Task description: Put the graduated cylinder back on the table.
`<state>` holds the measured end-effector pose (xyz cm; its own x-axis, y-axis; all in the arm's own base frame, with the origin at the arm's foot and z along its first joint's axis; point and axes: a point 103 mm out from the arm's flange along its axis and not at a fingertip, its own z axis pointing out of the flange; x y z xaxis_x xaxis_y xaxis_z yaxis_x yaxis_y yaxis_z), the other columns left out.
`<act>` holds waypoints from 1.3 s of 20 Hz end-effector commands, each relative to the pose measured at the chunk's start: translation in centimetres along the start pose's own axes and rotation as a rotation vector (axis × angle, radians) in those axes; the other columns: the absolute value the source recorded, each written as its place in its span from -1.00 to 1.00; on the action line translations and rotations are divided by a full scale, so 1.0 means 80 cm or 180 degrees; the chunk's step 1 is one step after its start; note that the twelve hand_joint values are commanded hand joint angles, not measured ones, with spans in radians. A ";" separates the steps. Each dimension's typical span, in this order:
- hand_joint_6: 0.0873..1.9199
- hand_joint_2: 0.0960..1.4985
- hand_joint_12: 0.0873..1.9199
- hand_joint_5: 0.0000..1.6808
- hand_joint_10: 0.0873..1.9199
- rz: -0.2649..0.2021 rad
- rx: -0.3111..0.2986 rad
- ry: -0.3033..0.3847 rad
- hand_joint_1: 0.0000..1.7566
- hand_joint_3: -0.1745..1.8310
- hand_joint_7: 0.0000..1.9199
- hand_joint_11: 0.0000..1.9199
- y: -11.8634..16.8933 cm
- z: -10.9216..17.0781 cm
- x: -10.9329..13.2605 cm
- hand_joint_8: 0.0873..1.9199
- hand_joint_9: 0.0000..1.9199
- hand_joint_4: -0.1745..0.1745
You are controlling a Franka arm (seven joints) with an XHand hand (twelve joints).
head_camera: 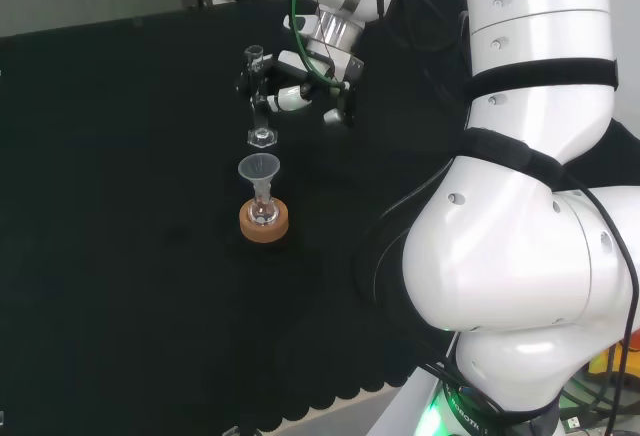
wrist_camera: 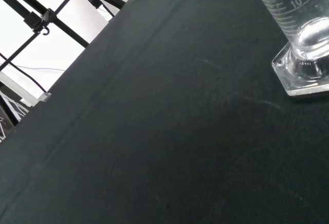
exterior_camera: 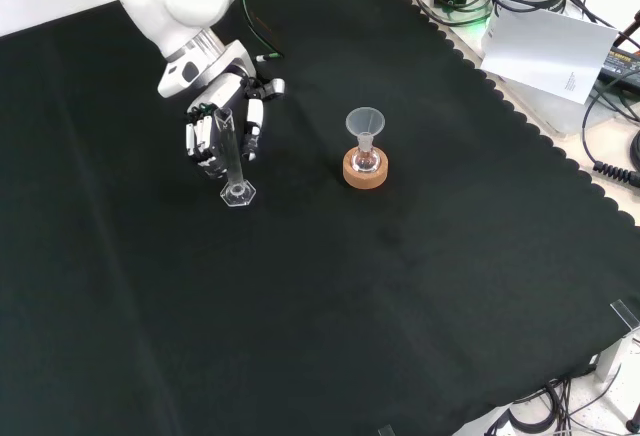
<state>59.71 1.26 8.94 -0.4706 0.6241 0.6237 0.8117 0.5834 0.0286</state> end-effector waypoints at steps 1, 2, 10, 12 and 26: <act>-0.42 0.36 0.24 -0.40 -1.00 0.0080 0.0051 -0.0069 0.07 -1.00 -0.39 -0.38 -0.001 -0.012 0.002 -0.42 0.02 -0.28; -0.45 0.35 0.26 -0.43 -1.00 0.0087 0.0046 -0.0086 0.06 -1.00 -0.42 -0.42 0.000 -0.015 0.003 -0.42 -0.01 -0.29; -0.72 0.30 0.37 -0.54 -1.00 0.0206 -0.0051 -0.0255 0.01 -1.00 -0.68 -0.66 -0.009 -0.051 0.008 -0.37 -0.23 -0.36; -0.78 0.30 0.39 -0.55 -1.00 0.0238 -0.0090 -0.0347 0.00 -1.00 -0.73 -0.72 -0.015 -0.064 0.010 -0.37 -0.27 -0.37; -0.88 0.28 0.41 -0.57 -1.00 0.0461 -0.0471 -0.0932 -0.02 -1.00 -0.81 -0.79 -0.120 -0.186 0.109 -0.36 -0.33 -0.39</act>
<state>57.46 -3.99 19.60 -0.4406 0.7649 0.4700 0.8773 0.4779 0.0446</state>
